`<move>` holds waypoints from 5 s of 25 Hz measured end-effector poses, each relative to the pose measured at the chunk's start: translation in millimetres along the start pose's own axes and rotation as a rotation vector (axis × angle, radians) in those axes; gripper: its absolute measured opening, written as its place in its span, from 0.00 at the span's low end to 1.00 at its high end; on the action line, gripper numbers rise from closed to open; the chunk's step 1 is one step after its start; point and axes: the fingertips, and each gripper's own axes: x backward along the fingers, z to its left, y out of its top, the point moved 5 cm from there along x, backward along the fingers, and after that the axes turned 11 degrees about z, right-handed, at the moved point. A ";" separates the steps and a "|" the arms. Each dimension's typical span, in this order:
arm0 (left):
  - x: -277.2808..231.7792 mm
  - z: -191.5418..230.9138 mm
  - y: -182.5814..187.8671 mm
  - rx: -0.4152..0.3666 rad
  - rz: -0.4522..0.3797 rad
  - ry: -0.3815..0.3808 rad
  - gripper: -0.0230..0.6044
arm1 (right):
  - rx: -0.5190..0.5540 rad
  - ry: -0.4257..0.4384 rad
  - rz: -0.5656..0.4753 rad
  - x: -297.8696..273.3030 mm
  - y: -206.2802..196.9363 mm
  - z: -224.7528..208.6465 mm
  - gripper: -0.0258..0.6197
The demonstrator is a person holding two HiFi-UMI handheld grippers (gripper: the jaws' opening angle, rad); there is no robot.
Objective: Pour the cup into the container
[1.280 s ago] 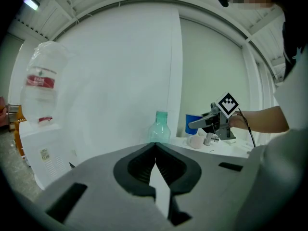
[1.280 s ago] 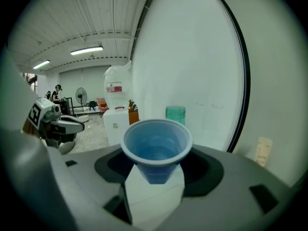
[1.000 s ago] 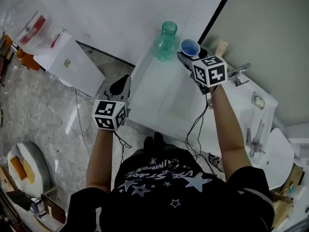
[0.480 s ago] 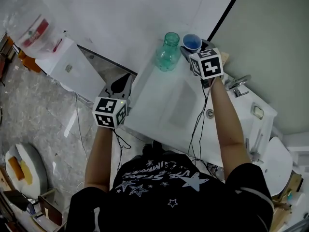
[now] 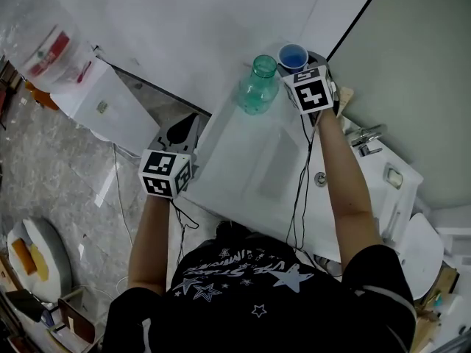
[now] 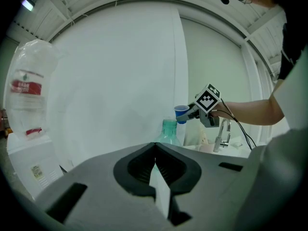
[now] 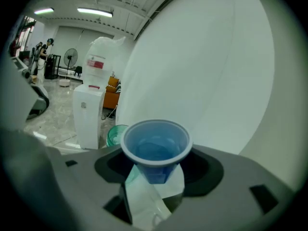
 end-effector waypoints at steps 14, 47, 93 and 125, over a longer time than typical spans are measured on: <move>-8.6 5.6 -21.5 0.040 0.030 -0.002 0.05 | 0.236 -0.154 0.084 -18.3 3.3 -1.4 0.49; -17.4 11.0 -17.7 0.049 0.017 -0.009 0.05 | 0.623 -0.373 0.142 -32.4 16.8 7.2 0.49; 14.8 -2.3 -14.5 0.061 -0.022 0.009 0.05 | 0.298 -0.218 0.031 4.8 20.1 5.5 0.49; 50.8 -54.4 -89.1 0.107 0.081 -0.021 0.05 | -0.198 0.167 -0.228 49.4 -133.5 146.2 0.50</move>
